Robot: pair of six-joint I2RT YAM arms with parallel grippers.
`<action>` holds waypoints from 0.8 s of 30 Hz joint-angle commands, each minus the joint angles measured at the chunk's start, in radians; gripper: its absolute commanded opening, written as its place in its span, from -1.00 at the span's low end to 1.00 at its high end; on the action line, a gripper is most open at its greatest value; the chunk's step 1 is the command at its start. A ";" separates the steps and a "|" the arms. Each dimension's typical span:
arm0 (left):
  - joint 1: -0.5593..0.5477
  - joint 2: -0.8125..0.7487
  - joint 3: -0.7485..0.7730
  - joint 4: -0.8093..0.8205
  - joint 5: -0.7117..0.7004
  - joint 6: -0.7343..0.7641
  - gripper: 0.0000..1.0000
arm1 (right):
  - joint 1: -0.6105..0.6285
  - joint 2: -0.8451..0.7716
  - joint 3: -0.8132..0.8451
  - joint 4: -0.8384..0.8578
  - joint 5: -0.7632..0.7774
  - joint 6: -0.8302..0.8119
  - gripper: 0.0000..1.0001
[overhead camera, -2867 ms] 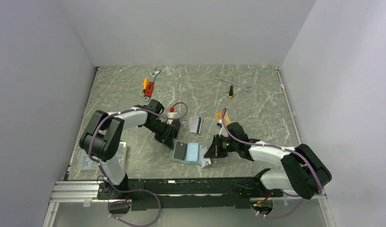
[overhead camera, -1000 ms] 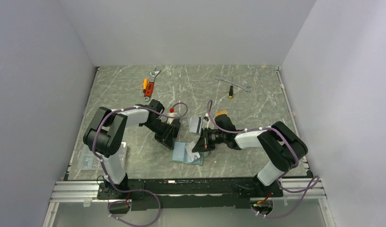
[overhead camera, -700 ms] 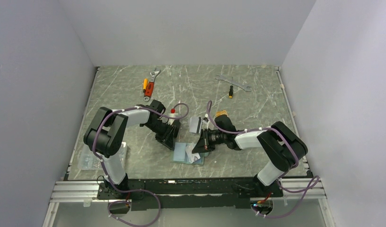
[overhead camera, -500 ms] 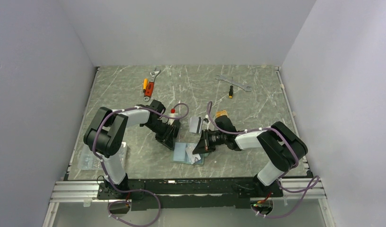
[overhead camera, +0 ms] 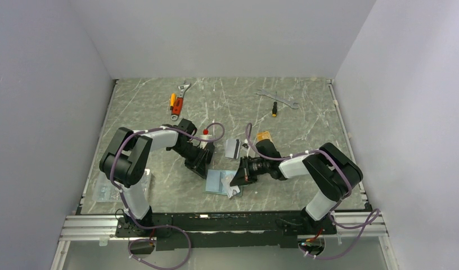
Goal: Put the credit cards into the card holder
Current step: Insert the credit card into the card holder.
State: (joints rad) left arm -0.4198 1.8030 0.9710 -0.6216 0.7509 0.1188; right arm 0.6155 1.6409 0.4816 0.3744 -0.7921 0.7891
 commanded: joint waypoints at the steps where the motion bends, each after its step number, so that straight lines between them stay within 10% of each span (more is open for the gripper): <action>1: -0.010 -0.027 0.002 0.002 -0.005 0.029 -0.59 | -0.003 0.027 0.027 0.073 -0.026 0.004 -1.00; 24: -0.026 -0.025 -0.001 -0.014 0.046 0.054 -0.65 | -0.001 0.085 0.046 0.143 0.131 0.094 -1.00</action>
State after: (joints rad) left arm -0.4282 1.8030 0.9710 -0.6289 0.7597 0.1425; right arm 0.6159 1.7226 0.5278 0.4622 -0.7490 0.8566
